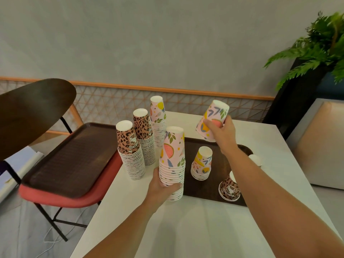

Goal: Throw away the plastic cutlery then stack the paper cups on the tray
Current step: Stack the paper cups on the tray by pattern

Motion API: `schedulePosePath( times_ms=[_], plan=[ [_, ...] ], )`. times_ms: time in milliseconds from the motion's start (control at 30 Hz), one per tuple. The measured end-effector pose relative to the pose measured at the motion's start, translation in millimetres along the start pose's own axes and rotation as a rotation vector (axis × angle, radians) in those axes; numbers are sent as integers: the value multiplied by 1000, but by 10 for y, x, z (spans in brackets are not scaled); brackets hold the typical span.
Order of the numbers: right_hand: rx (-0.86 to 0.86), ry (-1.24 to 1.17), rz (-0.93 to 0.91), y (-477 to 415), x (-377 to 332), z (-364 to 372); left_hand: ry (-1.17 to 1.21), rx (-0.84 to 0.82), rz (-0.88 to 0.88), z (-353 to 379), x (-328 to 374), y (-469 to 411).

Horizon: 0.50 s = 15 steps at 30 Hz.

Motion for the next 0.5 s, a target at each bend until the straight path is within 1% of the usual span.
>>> schedulePosePath(
  times_ms=[100, 267, 400, 500],
  plan=[
    [35, 96, 2, 73, 347, 22, 13, -5, 0, 14, 20, 6],
    [-103, 155, 29, 192, 789, 200, 18, 5, 3, -4, 73, 7],
    [-172, 240, 32, 202, 902, 274, 28, 10, 13, -10, 137, 2],
    [-166, 240, 26, 197, 795, 272, 39, 14, 21, -2, 163, 3]
  ],
)
Point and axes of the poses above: each hand's wrist, its own y-axis away from the middle knuckle, its own z-axis out of the palm, x = y × z, the point moved 9 cm from there along -y, towards the middle knuckle, and after that the axes turned 8 degrees about y, right-handed, at the moved point
